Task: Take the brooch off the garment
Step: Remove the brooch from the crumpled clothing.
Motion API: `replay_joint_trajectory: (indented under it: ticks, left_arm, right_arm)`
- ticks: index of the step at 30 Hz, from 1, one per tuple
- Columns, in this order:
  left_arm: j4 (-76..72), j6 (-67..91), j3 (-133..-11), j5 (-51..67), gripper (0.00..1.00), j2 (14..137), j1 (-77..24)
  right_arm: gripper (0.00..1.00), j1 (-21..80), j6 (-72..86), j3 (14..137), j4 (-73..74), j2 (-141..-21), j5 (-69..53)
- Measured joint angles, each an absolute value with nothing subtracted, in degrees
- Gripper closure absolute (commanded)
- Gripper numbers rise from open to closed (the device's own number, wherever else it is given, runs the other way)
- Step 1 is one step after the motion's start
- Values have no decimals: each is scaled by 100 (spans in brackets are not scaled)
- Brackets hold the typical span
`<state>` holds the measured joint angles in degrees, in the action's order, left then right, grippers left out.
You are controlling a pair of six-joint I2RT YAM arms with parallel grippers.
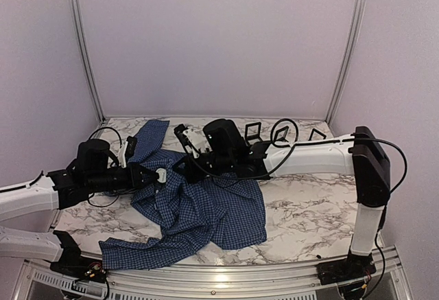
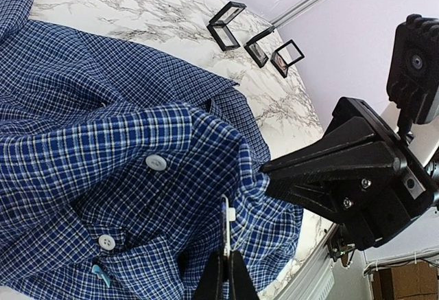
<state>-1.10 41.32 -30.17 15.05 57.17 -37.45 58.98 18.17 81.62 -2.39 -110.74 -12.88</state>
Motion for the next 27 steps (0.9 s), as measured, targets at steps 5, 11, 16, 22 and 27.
replay_joint_trajectory:
  ticks: [5, 11, 16, 22, 27]
  left_arm:
    - [106, 4097, -3050, 1382, 100, 5531, -3745]
    - [202, 4082, -3210, 1315, 100, 5428, -3745]
    - [196, 4080, -3352, 1315, 100, 5393, -3745]
    - [25, 4101, -3524, 1321, 100, 5400, -3745]
    - [-320, 4191, -3682, 1363, 100, 5557, -3745]
  right_arm:
    - [100, 5898, 1820, 8162, -242, -11074, -1288]
    - [95, 5898, 1846, 8162, -242, -11074, -1293]
    - [82, 5878, 1966, 8162, -248, -11054, -1334]
    - [64, 5791, 2130, 8079, -322, -10733, -1483]
    - [51, 5561, 2414, 7732, -716, -10189, -1743]
